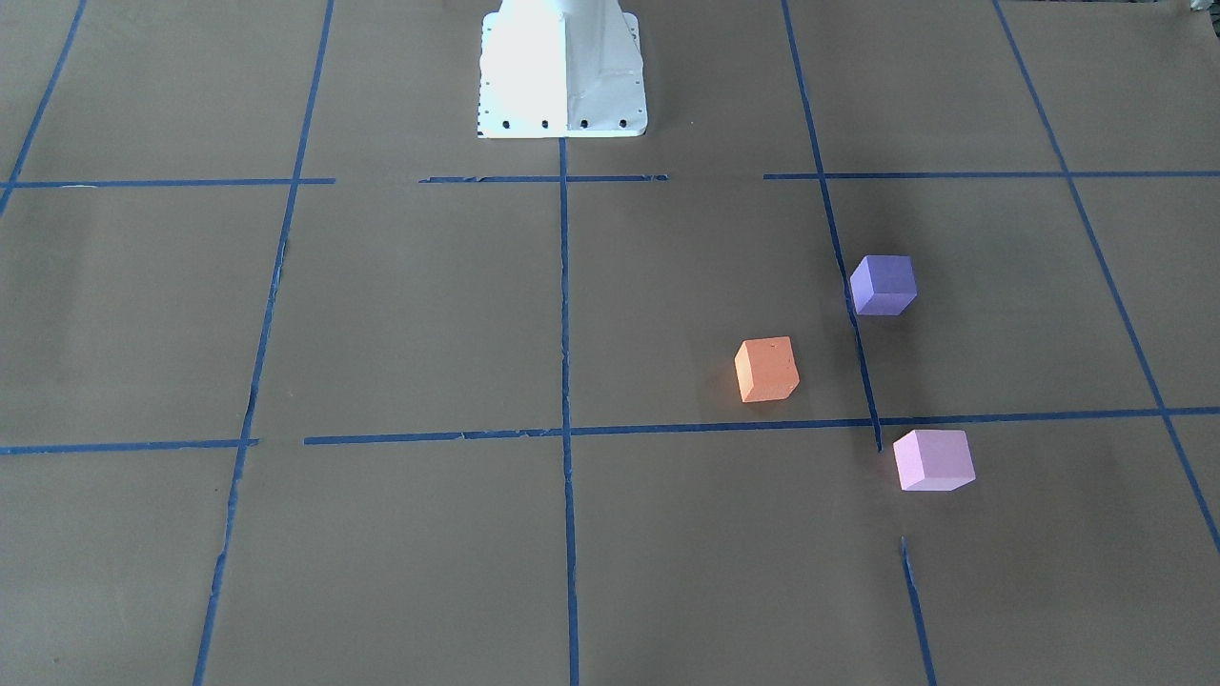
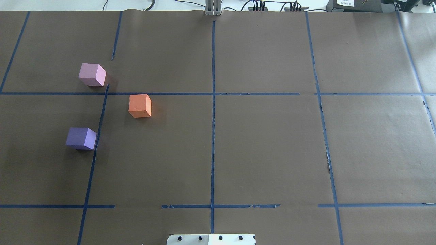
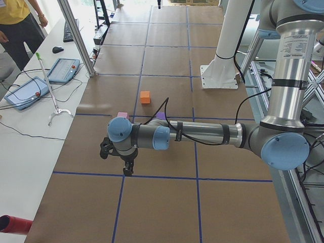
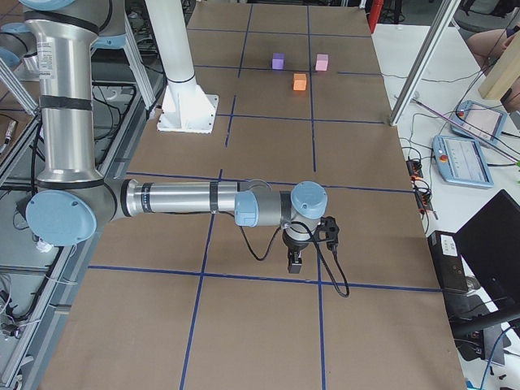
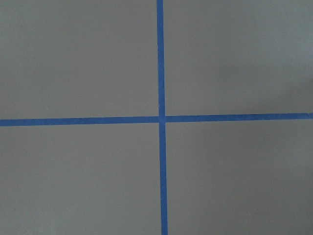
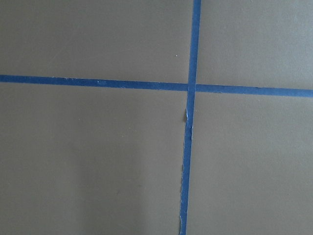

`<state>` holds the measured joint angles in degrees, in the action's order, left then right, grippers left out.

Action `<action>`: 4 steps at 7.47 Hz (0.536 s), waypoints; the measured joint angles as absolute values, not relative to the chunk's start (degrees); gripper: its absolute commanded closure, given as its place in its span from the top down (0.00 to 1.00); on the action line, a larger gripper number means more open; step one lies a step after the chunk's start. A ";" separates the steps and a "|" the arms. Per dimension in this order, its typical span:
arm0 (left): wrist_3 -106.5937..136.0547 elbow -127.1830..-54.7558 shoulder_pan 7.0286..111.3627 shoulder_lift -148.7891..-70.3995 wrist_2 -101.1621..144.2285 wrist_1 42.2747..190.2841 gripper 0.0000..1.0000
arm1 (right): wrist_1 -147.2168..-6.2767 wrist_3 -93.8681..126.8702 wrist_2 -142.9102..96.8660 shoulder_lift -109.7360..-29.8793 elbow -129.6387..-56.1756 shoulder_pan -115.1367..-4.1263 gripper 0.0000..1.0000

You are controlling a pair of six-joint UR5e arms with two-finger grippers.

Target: Arrange blocks in a line

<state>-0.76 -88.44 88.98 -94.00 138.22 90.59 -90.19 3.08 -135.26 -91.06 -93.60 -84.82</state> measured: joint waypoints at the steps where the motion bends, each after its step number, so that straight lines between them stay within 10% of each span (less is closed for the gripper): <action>1: -1.60 -88.29 88.98 -94.01 138.18 90.50 1.00 | -90.18 3.09 -135.26 -91.05 -93.60 -84.82 1.00; 4: -1.93 -88.21 89.03 -93.96 137.28 90.28 1.00 | -90.20 3.09 -135.26 -91.05 -93.60 -84.81 1.00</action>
<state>-1.93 -88.21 89.03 -93.96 137.28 90.28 -90.20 3.09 -135.26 -91.05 -93.60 -84.81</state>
